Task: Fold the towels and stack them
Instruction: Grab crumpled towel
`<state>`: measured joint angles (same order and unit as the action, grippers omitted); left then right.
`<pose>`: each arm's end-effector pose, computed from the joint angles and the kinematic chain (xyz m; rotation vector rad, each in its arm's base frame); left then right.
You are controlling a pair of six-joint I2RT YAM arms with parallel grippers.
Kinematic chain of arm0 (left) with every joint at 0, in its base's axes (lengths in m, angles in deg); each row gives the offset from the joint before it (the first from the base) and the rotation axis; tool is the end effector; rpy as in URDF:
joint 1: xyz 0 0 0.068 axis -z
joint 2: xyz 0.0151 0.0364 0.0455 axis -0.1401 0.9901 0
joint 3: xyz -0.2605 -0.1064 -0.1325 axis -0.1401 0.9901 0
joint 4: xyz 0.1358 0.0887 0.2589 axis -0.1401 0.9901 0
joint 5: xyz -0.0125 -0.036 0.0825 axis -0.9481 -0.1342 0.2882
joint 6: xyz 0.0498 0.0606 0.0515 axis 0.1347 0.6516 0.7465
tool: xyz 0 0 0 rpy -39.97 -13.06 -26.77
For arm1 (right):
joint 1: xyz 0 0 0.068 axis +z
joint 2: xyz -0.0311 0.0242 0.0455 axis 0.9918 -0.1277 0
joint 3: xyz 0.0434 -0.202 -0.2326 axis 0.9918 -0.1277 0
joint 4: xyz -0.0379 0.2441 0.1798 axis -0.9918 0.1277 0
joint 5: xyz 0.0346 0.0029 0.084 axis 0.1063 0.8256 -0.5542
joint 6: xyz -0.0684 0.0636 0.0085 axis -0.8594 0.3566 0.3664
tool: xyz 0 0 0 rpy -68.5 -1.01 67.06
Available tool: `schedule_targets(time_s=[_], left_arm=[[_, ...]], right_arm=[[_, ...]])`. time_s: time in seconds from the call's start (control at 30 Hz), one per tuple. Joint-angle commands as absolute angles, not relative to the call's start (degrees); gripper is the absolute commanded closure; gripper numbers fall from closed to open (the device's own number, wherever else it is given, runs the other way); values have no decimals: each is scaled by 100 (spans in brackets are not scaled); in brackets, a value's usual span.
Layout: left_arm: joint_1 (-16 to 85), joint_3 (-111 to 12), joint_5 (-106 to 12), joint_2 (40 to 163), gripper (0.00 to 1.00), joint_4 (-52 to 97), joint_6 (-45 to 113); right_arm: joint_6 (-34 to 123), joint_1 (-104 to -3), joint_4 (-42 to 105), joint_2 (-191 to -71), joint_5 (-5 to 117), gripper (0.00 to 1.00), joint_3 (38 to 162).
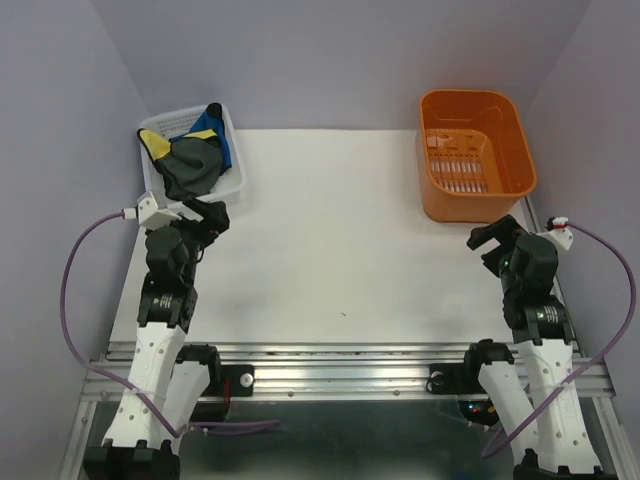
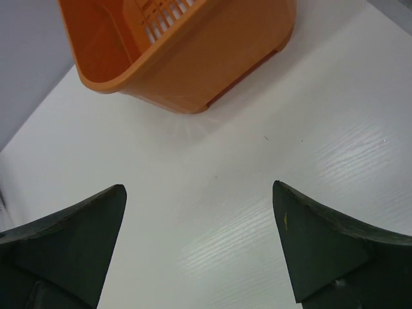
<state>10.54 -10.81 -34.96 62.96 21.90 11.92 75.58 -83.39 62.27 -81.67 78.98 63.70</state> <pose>0.2310 -0.0044 0.3369 -0.4801 1.5283 -0.4384 0.1848 -0.0244 0.3073 0.8120 1.8017 0.1615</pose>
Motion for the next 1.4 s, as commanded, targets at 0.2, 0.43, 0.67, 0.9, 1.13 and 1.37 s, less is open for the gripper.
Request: schedule_targets(time_s=[0.2, 0.43, 0.67, 0.9, 1.13, 1.37], left_arm=[[1017, -1777, -3280, 6570, 1, 1908, 1380], [964, -3174, -2719, 8002, 1, 2241, 1906], [657, -5047, -2629, 10137, 1, 2726, 2494], [200, -7103, -3656, 12836, 1, 3560, 2673], [76, -8651, -4334, 14595, 1, 4193, 2672], [67, -8749, -4230, 14983, 1, 4149, 2734]], right_arm=[[7086, -8363, 5804, -8195, 7794, 0, 6652], [7016, -8363, 5736, -8337, 7391, 0, 7066], [6736, -8363, 5199, -8170, 6942, 0, 6602], [6788, -8363, 5313, -8231, 7443, 0, 6434], [6727, -8363, 5314, -8477, 7391, 0, 6451], [6744, -8363, 5322, -8530, 7425, 0, 6451]])
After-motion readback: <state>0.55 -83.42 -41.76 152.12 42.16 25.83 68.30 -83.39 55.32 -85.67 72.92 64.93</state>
